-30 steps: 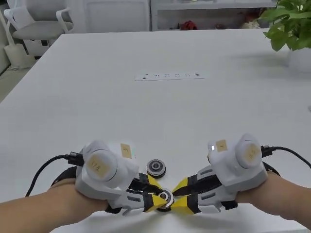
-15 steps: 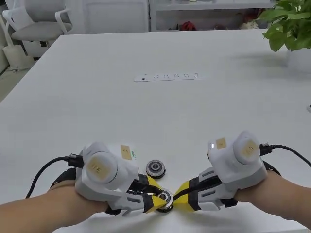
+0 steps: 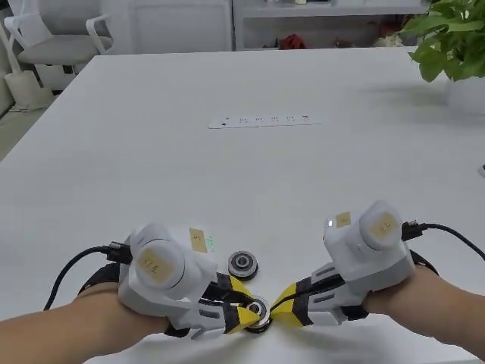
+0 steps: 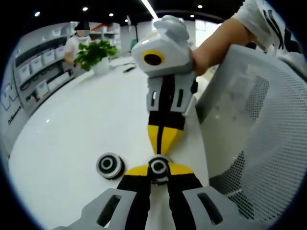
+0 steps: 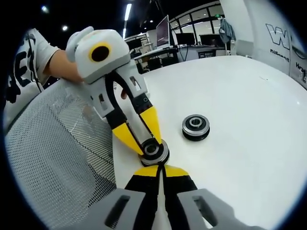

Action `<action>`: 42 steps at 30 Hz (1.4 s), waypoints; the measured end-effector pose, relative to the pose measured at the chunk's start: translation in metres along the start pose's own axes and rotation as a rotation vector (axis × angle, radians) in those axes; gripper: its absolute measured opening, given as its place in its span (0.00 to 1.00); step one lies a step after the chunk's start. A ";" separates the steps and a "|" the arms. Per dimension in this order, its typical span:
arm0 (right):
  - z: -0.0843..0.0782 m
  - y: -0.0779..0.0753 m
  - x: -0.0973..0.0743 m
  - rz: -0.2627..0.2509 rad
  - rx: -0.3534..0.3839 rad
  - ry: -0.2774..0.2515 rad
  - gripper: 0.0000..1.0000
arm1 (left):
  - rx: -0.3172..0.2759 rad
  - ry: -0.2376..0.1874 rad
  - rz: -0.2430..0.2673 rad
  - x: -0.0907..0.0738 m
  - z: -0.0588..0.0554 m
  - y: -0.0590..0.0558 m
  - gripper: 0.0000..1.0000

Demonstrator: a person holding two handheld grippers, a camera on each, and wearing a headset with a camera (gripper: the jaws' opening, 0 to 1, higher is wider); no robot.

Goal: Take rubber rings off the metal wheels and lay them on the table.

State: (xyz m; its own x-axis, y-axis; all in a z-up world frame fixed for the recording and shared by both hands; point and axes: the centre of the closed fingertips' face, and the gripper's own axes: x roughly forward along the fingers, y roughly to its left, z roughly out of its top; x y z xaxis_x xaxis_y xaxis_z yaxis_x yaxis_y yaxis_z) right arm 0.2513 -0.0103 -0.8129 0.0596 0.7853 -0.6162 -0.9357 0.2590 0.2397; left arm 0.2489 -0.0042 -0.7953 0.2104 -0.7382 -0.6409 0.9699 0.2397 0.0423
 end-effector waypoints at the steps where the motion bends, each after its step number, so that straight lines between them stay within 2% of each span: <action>1: 0.000 0.000 0.000 0.000 0.006 -0.001 0.00 | 0.000 0.000 0.000 0.000 0.000 0.000 0.13; 18: 0.003 -0.001 -0.006 0.003 0.106 -0.027 0.00 | -0.002 0.001 0.001 0.001 0.000 0.000 0.13; 28: 0.000 -0.001 -0.003 0.003 0.113 -0.018 0.00 | -0.001 0.001 0.004 0.001 0.000 0.000 0.13; 35: 0.006 -0.008 -0.007 0.007 0.249 -0.089 0.00 | 0.005 0.006 0.009 0.001 0.000 0.000 0.13; 40: 0.012 -0.005 -0.008 0.025 0.275 -0.124 0.00 | 0.003 0.009 0.013 0.001 0.000 0.000 0.13; 42: 0.012 -0.005 -0.008 0.023 0.268 -0.121 0.00 | 0.000 0.010 0.015 0.001 0.000 0.000 0.13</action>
State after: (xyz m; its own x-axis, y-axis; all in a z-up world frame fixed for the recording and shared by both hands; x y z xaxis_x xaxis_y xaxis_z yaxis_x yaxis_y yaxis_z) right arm 0.2596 -0.0115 -0.8004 0.0953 0.8500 -0.5180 -0.8129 0.3668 0.4524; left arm 0.2496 -0.0053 -0.7962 0.2235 -0.7283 -0.6478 0.9668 0.2503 0.0521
